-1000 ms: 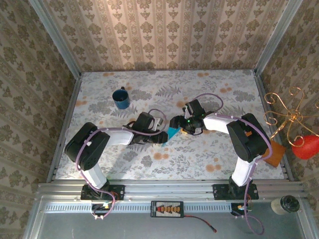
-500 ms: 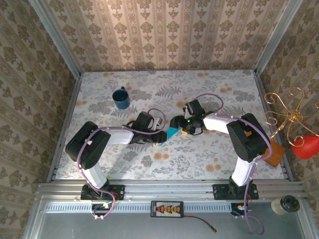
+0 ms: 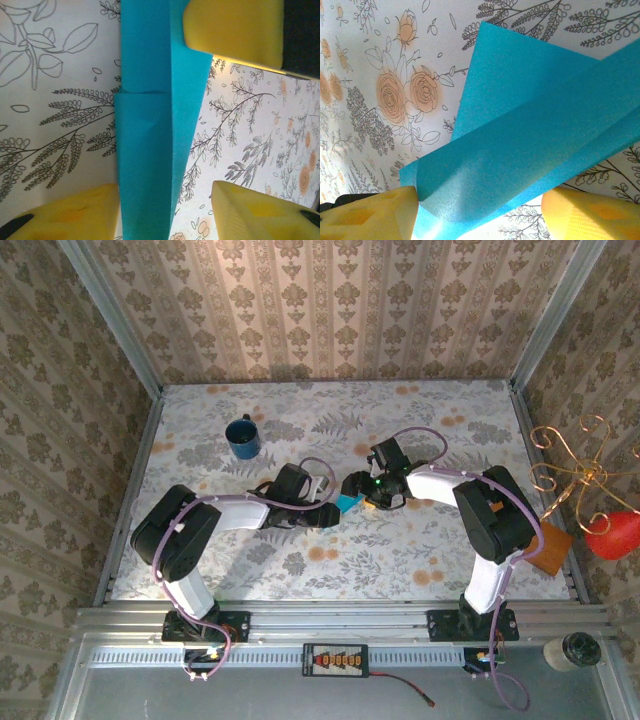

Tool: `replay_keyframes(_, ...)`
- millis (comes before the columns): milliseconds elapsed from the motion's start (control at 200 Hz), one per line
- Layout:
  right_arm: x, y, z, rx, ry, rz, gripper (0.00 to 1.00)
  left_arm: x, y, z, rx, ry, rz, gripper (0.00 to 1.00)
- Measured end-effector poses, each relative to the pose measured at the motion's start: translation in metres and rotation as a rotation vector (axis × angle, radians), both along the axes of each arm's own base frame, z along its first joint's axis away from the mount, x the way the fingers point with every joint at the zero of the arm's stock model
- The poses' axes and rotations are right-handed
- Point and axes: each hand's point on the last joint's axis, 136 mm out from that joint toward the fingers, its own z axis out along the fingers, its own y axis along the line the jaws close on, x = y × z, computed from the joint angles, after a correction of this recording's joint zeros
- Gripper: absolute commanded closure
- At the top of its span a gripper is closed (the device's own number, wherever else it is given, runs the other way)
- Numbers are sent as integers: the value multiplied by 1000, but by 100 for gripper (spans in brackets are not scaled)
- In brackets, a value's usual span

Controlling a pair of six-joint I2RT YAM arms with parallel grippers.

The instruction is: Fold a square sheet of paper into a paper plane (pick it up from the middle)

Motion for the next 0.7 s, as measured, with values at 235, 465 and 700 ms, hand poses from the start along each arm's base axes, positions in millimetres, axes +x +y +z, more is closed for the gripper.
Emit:
replay_keyframes(235, 0, 0, -1, -2, 8, -3, 29, 1, 1, -3, 33, -20, 2, 56)
replay_keyframes(465, 0, -1, -1, -4, 11, -4, 30, 1, 5, -6, 55, -19, 15, 67)
replay_keyframes(700, 0, -1, -3, -5, 17, -7, 31, 3, 7, -9, 57, -11, 20, 73)
